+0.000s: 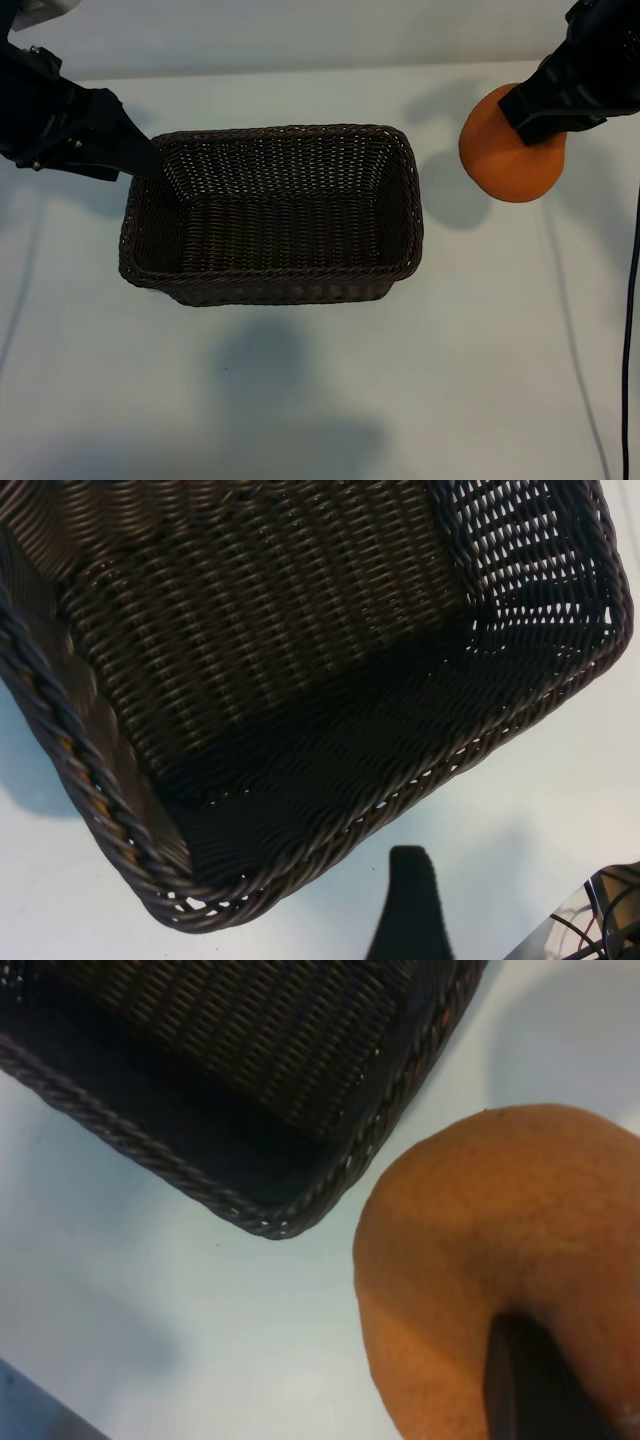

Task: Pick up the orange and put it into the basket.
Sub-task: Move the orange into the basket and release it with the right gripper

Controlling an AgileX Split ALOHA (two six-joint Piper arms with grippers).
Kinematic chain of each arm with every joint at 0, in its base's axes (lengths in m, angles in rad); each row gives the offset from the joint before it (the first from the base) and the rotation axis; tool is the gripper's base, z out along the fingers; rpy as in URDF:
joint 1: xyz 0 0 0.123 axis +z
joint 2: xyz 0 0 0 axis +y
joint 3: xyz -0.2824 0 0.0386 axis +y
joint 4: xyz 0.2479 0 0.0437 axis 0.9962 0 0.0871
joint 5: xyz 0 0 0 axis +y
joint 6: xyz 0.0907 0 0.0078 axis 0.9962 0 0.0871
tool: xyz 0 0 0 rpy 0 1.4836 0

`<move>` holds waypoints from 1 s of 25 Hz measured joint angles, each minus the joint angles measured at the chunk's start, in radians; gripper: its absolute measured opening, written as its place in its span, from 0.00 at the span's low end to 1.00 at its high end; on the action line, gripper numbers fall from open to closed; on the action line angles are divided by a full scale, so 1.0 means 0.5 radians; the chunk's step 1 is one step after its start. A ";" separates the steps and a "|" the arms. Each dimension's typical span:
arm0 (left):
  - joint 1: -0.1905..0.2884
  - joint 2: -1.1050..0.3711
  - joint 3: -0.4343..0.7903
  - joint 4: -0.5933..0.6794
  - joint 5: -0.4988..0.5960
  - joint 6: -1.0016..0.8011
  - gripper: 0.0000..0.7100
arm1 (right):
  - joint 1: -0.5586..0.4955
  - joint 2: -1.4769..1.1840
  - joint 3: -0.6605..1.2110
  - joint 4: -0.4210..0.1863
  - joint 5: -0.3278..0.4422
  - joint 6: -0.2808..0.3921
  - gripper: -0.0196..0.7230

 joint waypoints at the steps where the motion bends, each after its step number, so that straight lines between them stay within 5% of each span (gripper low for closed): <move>1: 0.000 0.000 0.000 0.000 0.000 0.000 0.82 | 0.000 0.000 0.000 0.014 0.000 0.000 0.14; 9: 0.000 0.000 0.000 0.000 0.000 0.000 0.82 | 0.051 0.119 -0.002 0.082 -0.044 -0.002 0.14; 25: 0.000 0.000 0.000 -0.004 0.002 0.000 0.82 | 0.627 0.577 -0.386 0.107 -0.338 0.007 0.14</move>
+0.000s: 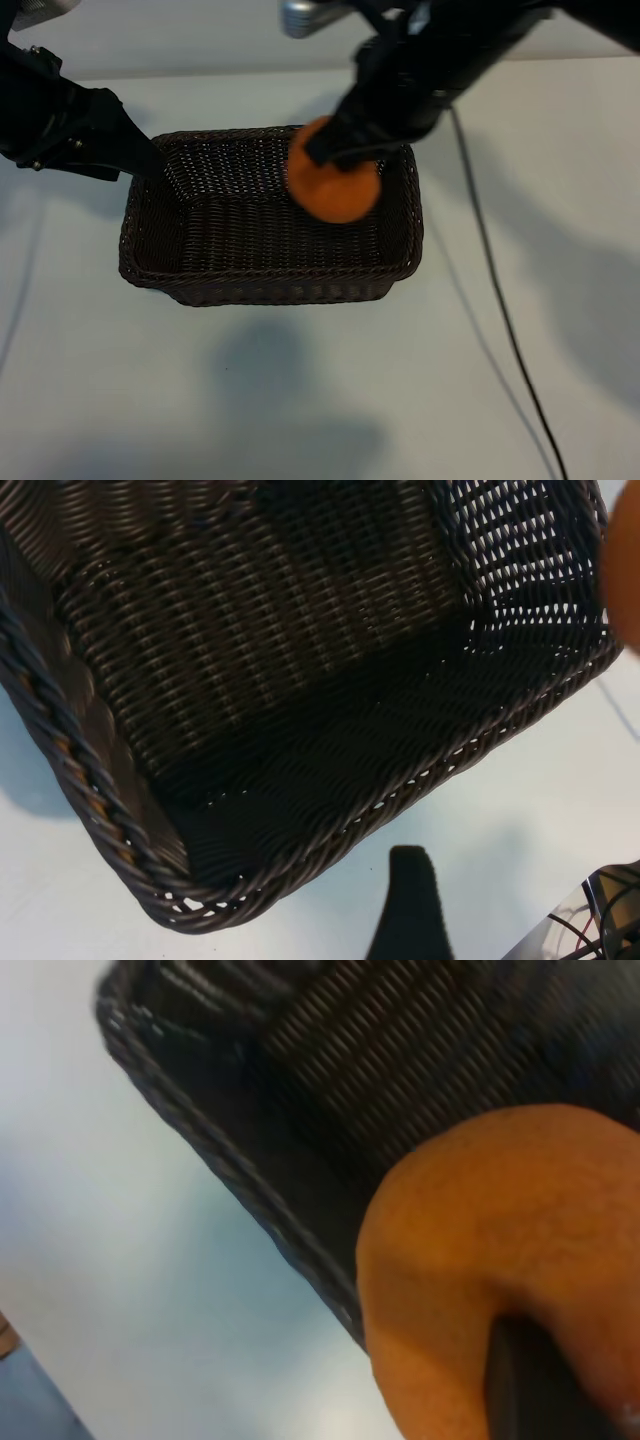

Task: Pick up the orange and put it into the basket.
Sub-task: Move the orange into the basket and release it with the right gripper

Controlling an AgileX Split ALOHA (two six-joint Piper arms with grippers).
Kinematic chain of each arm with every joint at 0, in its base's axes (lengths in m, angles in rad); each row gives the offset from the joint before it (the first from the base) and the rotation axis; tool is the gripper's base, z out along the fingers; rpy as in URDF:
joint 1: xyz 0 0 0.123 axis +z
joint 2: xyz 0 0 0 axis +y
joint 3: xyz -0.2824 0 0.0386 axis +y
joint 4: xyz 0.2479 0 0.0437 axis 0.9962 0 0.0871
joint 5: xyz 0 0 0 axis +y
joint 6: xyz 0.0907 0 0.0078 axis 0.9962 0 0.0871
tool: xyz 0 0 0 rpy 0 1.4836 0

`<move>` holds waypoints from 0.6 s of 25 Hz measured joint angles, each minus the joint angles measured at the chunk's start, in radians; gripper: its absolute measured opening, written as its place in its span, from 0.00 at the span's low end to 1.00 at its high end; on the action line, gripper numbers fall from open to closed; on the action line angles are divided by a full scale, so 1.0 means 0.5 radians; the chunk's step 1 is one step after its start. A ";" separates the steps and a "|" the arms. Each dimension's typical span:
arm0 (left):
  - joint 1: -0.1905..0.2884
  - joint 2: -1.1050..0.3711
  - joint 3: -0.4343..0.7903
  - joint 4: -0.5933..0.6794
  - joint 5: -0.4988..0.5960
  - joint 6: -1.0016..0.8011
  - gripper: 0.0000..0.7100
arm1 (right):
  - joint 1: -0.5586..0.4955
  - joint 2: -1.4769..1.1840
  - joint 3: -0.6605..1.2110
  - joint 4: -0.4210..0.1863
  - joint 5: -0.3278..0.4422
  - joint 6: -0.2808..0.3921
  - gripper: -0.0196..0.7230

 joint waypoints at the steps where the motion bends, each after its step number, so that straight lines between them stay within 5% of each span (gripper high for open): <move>1: 0.000 0.000 0.000 0.000 0.000 0.000 0.82 | 0.035 0.026 -0.021 -0.005 -0.027 0.000 0.14; 15: 0.000 0.000 0.000 0.000 0.003 -0.003 0.82 | 0.175 0.216 -0.035 -0.193 -0.177 0.000 0.14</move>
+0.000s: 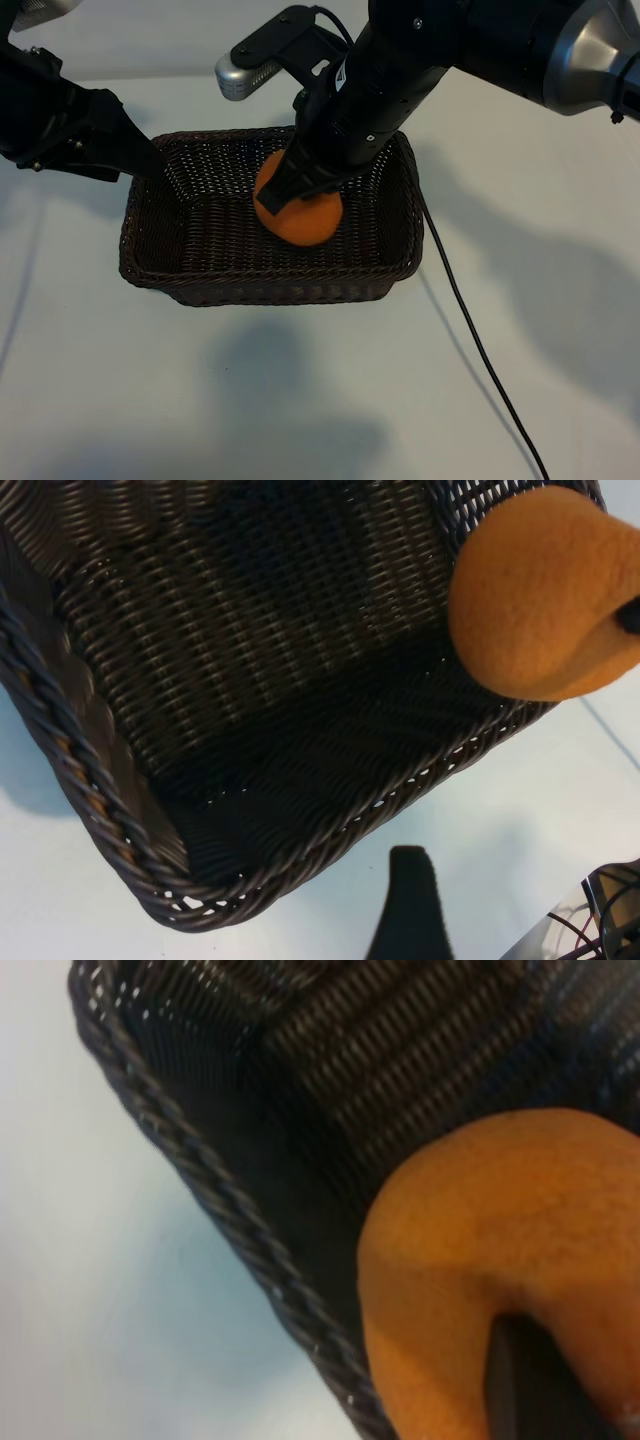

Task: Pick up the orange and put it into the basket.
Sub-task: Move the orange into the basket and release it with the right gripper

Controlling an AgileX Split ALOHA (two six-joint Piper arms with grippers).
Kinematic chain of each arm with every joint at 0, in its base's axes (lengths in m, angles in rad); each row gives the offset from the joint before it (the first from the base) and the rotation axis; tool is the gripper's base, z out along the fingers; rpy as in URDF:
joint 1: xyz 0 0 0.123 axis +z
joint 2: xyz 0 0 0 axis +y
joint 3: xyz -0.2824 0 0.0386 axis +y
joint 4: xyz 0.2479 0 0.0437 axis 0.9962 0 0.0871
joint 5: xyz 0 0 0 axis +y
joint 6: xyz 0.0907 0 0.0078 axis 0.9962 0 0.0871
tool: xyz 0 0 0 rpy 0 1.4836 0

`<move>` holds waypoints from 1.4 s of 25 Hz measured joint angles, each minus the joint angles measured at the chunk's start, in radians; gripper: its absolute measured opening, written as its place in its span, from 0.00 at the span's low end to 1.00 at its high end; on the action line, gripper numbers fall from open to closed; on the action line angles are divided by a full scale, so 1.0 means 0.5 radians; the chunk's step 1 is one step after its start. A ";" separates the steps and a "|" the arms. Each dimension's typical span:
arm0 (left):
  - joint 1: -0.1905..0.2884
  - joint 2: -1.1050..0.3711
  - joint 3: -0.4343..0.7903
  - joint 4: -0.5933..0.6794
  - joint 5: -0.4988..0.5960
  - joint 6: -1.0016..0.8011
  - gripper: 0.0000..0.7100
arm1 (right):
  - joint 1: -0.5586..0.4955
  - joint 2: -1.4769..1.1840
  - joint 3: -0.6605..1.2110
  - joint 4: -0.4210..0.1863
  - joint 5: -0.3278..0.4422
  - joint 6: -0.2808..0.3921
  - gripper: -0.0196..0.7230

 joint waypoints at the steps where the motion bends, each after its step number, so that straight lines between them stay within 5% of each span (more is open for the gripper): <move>1: 0.000 0.000 0.000 0.000 0.000 0.000 0.82 | 0.000 0.000 0.000 -0.002 -0.026 0.000 0.14; 27: 0.000 0.000 0.000 0.000 0.000 0.002 0.82 | 0.000 0.348 -0.001 -0.071 -0.152 0.000 0.15; 31: 0.000 0.000 0.000 0.000 0.000 0.002 0.82 | 0.000 0.348 -0.001 -0.073 -0.138 0.000 0.31; 35: 0.000 0.000 0.000 0.000 0.000 0.004 0.82 | 0.000 0.348 -0.001 -0.073 -0.131 0.016 0.59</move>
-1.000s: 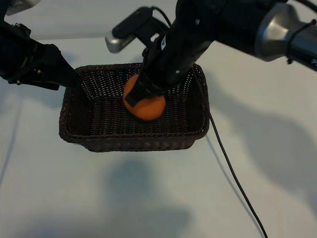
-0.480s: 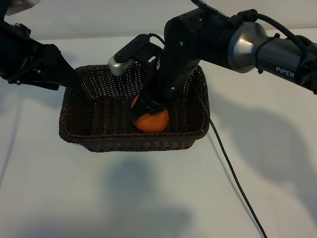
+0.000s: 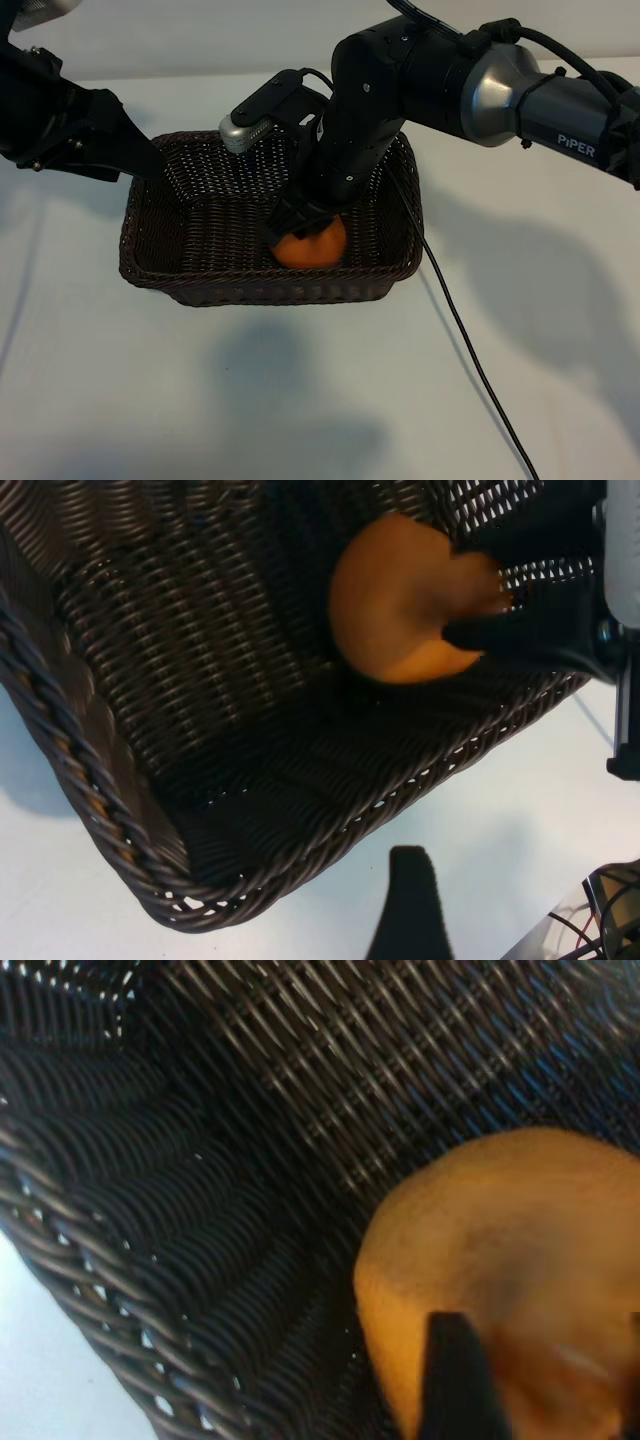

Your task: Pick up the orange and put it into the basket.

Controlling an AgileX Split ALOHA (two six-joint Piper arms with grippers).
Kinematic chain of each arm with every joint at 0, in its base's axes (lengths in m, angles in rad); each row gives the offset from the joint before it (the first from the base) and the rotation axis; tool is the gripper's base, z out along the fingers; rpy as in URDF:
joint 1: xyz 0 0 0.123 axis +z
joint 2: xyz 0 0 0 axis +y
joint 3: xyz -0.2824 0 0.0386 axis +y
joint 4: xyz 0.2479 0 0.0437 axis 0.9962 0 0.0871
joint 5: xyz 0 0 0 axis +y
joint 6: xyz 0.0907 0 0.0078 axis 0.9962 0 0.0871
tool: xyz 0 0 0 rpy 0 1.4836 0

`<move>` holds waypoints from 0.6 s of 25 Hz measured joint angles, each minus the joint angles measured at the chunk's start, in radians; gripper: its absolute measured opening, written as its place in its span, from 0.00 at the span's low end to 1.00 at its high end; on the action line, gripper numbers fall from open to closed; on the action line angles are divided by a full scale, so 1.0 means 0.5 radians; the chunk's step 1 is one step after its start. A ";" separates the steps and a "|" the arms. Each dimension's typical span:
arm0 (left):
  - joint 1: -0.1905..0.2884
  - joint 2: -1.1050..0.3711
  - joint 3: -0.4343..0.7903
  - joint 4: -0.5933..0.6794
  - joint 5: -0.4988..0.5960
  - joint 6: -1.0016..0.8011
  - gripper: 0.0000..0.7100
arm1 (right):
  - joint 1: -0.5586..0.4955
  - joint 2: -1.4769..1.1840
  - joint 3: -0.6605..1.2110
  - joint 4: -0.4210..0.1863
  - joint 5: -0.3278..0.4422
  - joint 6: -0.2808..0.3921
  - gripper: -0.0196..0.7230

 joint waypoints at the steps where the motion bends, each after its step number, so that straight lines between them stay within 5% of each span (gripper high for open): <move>1: 0.000 0.000 0.000 0.000 0.000 0.000 0.82 | 0.000 -0.002 0.000 0.000 0.000 0.014 0.66; 5: 0.000 0.000 0.000 0.000 0.000 0.000 0.82 | 0.000 -0.004 -0.002 -0.003 0.017 0.028 0.78; 15: 0.000 0.000 0.000 0.000 0.000 0.000 0.82 | -0.002 -0.004 -0.165 -0.038 0.276 0.057 0.78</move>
